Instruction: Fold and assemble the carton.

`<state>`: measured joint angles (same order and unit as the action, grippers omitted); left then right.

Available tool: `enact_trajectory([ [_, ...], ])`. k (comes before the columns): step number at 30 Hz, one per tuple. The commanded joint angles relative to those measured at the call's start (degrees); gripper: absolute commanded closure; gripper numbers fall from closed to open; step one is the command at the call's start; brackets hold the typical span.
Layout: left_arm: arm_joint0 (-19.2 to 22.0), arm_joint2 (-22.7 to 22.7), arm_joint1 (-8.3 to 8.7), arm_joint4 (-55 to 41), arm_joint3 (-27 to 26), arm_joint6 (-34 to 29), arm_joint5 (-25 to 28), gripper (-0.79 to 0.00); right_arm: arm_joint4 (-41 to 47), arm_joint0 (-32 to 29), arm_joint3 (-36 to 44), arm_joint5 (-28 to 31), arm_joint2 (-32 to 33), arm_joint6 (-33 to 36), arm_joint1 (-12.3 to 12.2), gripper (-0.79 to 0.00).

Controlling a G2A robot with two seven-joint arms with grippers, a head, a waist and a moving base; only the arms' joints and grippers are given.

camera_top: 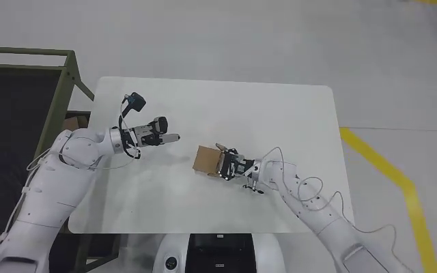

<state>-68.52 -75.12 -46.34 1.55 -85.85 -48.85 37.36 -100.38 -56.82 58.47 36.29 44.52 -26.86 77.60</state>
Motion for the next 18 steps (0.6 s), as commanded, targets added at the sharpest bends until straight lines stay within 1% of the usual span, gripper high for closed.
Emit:
enact_trajectory([
  [1, -0.1, -0.1, 0.01, 0.0, 0.0, 0.0, 0.0, -0.785, 0.1, -0.2, 0.5, -0.6, 0.3, -0.7, -0.2, -0.785],
  [5, -0.1, -0.2, 0.02, 0.0, -0.1, 0.0, 0.1, -0.785, 0.0, -2.0, 4.1, -0.7, 2.9, -5.0, -1.5, -0.785],
  [8, -0.2, -0.2, 0.03, 0.2, -0.2, -0.1, -0.1, -0.785, 0.6, -4.1, 8.8, -1.2, 6.0, -8.4, -2.7, -0.785],
  [10, -0.2, -0.3, 0.03, 0.2, -0.3, -0.1, -0.1, -0.785, 1.1, -5.7, 11.8, -2.4, 7.8, -9.4, -3.3, -0.785],
  [13, -0.3, -0.3, 0.03, 0.2, -0.3, -0.1, 0.0, -0.785, 0.6, -7.0, 14.9, -4.4, 8.8, -6.4, -3.7, -0.785],
  [14, -0.3, -0.3, 0.03, 0.2, -0.3, -0.1, 0.0, -0.785, 0.9, -7.1, 15.7, -4.2, 8.6, -5.5, -3.7, -0.785],
  [18, -0.6, -0.5, 0.05, 0.2, -0.4, 0.0, 0.1, -0.785, 1.2, -6.4, 16.1, -5.8, 8.0, -1.1, -3.4, -0.785],
])
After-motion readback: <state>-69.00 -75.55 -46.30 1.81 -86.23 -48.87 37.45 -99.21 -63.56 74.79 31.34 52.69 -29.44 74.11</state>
